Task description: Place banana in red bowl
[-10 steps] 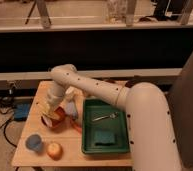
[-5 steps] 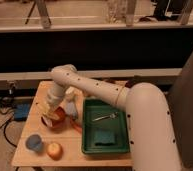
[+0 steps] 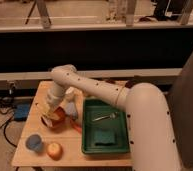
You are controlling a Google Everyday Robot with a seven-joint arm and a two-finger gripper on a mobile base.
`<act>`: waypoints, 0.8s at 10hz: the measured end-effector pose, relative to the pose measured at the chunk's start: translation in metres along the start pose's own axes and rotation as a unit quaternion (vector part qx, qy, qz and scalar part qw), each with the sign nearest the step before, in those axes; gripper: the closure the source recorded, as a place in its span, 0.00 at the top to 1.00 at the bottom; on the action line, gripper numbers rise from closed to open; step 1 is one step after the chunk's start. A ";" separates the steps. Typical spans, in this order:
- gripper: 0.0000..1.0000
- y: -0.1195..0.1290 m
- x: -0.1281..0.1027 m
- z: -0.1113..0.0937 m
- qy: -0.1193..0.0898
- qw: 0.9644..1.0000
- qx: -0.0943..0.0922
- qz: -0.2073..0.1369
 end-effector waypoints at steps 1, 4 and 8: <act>0.28 0.001 0.000 0.000 0.000 1.000 0.002 -0.001; 0.21 0.001 -0.001 -0.001 0.000 1.000 0.004 -0.003; 0.47 0.001 0.000 -0.001 0.001 1.000 0.008 -0.007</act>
